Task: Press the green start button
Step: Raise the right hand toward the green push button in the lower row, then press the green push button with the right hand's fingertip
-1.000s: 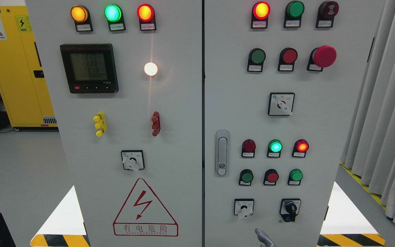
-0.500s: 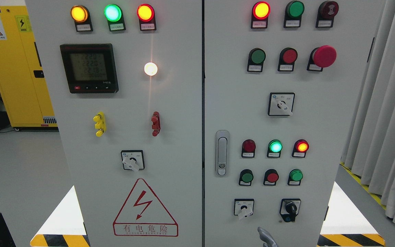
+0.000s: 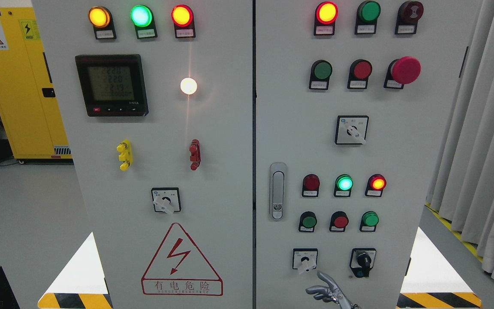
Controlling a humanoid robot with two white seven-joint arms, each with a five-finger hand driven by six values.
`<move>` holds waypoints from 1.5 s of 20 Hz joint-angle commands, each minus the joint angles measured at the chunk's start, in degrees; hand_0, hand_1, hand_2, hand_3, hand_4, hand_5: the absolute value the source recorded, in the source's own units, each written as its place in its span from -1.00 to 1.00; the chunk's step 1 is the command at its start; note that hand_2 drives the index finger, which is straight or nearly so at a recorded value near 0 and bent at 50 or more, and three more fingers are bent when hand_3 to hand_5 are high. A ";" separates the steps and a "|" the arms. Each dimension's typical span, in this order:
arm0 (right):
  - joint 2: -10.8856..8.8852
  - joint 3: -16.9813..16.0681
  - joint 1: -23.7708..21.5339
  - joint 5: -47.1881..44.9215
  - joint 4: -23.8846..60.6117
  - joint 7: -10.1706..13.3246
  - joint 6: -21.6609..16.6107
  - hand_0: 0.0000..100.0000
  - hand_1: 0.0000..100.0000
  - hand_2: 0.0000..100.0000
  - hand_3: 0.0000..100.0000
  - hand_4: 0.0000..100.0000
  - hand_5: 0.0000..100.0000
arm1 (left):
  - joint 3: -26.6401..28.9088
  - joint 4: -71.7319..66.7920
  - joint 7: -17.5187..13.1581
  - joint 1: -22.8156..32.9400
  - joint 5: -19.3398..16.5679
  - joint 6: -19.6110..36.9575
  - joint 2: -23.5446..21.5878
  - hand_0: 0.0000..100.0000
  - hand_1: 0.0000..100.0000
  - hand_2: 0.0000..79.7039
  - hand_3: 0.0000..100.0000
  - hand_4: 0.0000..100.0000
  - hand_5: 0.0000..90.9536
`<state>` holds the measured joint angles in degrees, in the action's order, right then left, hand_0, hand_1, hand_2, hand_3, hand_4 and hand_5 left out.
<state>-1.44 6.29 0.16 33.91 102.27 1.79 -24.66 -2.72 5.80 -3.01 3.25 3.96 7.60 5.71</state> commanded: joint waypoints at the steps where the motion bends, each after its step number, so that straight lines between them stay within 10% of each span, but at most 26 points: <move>1: -0.49 -2.24 4.40 10.81 -0.84 0.75 0.14 -0.27 0.53 -1.00 0.84 1.00 0.97 | 0.00 0.00 0.02 0.00 0.00 0.05 0.00 -0.76 0.11 -1.00 -1.00 -1.00 -1.00; 30: -0.66 -2.77 16.36 15.48 -13.59 0.67 0.67 -0.13 0.53 -1.00 0.86 0.99 1.00 | 0.00 0.00 0.02 0.00 0.00 0.05 0.00 -0.76 0.11 -1.00 -1.00 -1.00 -1.00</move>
<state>-1.68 3.85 14.98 49.51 92.49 2.40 -24.01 -2.72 5.80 -3.01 3.26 3.96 7.60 5.71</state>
